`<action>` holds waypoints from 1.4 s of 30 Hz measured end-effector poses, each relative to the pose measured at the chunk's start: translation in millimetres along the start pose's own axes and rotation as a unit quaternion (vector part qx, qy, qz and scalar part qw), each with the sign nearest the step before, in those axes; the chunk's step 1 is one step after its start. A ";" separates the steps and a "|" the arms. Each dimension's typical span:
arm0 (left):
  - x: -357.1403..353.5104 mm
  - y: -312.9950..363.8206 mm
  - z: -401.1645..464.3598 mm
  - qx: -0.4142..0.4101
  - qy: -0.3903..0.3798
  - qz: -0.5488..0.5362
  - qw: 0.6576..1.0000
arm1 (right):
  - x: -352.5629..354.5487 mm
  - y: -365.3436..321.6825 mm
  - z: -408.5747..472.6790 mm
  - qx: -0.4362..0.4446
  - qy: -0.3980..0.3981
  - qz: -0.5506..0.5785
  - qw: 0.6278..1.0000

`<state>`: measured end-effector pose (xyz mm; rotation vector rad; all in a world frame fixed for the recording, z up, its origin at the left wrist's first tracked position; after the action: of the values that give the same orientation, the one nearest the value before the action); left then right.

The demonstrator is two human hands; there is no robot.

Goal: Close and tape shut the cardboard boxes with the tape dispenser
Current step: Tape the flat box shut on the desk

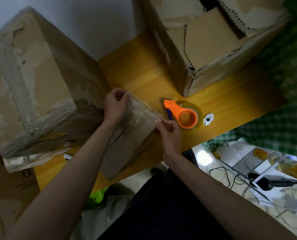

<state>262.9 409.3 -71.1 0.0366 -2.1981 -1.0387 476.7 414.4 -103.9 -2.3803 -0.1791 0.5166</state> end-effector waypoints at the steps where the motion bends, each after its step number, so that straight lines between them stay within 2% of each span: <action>1: -0.2 0.3 1.9 0.012 0.000 -0.012 1.000 | 1.0 -0.5 0.8 -0.010 0.001 0.004 1.000; 7: -2.4 1.6 6.7 0.090 -0.001 -0.125 0.988 | 1.2 -2.7 4.3 -0.031 0.007 0.042 0.999; 13: -4.9 4.6 10.5 0.107 0.020 -0.122 0.987 | -5.5 -11.6 7.0 -0.125 0.001 0.180 0.976; 16: -7.7 8.3 8.8 0.117 0.034 -0.128 0.984 | -8.4 -14.7 8.3 -0.139 0.000 0.190 0.972; 19: -8.2 9.9 9.7 0.110 0.039 -0.129 0.985 | -7.8 -14.2 10.9 -0.111 0.015 0.126 0.986; 22: -6.7 10.4 10.6 0.097 0.022 -0.126 0.987 | -6.0 -15.8 7.8 -0.017 0.013 -0.018 1.000; 25: -4.9 10.2 10.6 0.088 0.010 -0.126 0.988 | 0.6 -13.1 0.0 0.089 0.006 -0.120 0.989; 29: -2.7 10.3 6.1 0.071 -0.012 -0.137 0.988 | 7.2 -8.5 -4.5 0.138 -0.018 -0.183 0.973; 35: 7.6 3.4 -2.1 -0.015 -0.053 -0.068 0.996 | 11.6 -18.2 3.3 0.162 -0.045 -0.236 0.957; 38: 10.7 -0.4 -11.4 -0.116 -0.031 0.047 0.992 | 8.8 -25.4 3.7 0.205 -0.043 -0.339 0.917; 40: 9.0 2.4 -19.6 -0.220 -0.046 0.152 0.963 | 0.6 -30.9 3.1 0.257 -0.047 -0.423 0.868; 42: 5.1 5.7 -24.4 -0.315 -0.110 0.232 0.914 | -10.7 -35.3 3.9 0.281 -0.074 -0.476 0.830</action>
<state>275.2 395.3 -53.6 -0.8857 -1.8114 -1.4557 465.7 440.6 -80.0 -1.4109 -1.0590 0.2042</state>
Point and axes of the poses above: each hand's wrist, its own z-axis towards the middle knuckle, its own x-axis out of the back of the hand, y = z × x, the point moved 3 cm from there along z, towards the middle knuckle, and after that the axes turned 15 degrees about -y, right-handed, at the moved point
